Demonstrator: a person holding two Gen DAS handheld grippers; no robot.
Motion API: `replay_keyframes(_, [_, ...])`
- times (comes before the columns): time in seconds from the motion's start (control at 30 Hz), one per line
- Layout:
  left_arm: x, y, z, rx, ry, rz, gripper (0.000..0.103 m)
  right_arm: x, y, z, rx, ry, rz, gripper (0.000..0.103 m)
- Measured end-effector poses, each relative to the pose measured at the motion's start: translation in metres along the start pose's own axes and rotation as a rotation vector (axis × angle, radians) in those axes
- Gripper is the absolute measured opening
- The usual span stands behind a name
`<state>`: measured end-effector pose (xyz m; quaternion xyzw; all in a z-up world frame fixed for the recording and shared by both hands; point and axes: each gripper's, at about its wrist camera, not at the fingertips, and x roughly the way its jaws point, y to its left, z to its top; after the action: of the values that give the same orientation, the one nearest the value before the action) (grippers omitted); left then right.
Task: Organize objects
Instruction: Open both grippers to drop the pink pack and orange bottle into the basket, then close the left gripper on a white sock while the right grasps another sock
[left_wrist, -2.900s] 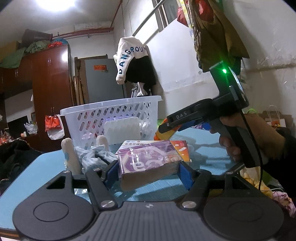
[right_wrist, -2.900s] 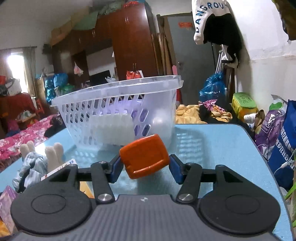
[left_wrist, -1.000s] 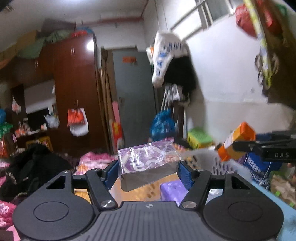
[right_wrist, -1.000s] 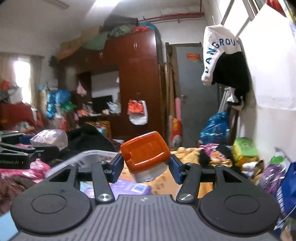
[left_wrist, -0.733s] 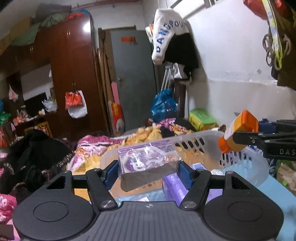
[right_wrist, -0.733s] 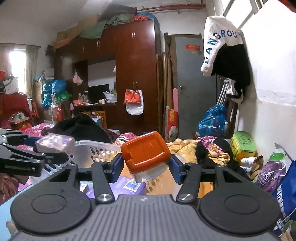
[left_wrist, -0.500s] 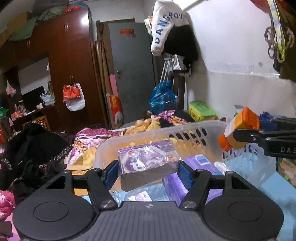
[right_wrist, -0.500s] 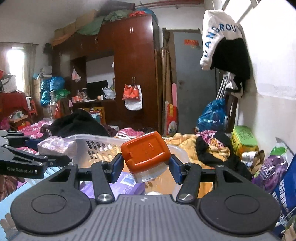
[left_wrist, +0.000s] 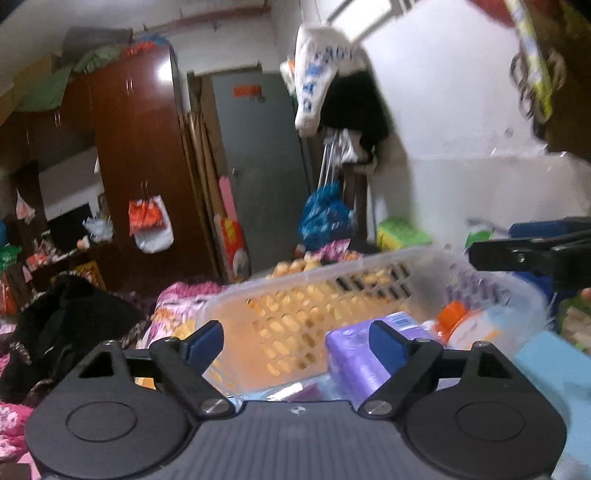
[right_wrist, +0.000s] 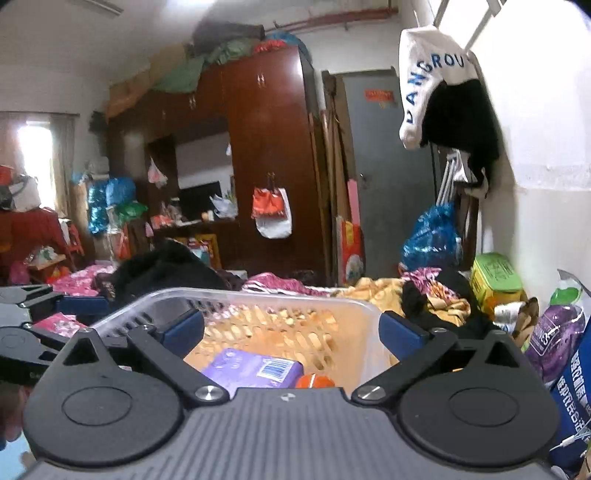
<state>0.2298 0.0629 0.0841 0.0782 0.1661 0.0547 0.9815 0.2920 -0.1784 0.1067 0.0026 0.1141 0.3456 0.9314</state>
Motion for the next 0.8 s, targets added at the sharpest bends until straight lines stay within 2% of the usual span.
replay_keyframes(0.13, [-0.048,-0.005,-0.021,0.008,-0.044,-0.002,0.088,-0.045,0.010,-0.030,0.001,-0.027,0.083,0.103])
replay_keyframes(0.27, [-0.109,0.000,-0.063,-0.069,-0.141,-0.039,0.088,-0.067,0.024,-0.084,0.077,0.070,0.213,0.103])
replay_keyframes(0.37, [-0.137,-0.001,-0.096,-0.107,-0.167,0.004,0.090,-0.074,0.045,-0.112,0.104,0.083,0.289,0.103])
replay_keyframes(0.47, [-0.143,-0.008,-0.122,-0.105,-0.122,0.037,0.090,-0.064,0.068,-0.108,0.040,0.077,0.264,0.103])
replay_keyframes(0.6, [-0.128,-0.003,-0.131,-0.131,-0.077,0.047,0.090,-0.049,0.082,-0.101,0.024,0.066,0.233,0.102])
replay_keyframes(0.73, [-0.121,0.007,-0.134,-0.171,-0.062,0.047,0.089,-0.036,0.091,-0.102,0.005,0.109,0.217,0.082])
replay_keyframes(0.8, [-0.123,0.009,-0.137,-0.173,-0.067,0.053,0.089,-0.039,0.095,-0.110,0.015,0.143,0.229,0.068])
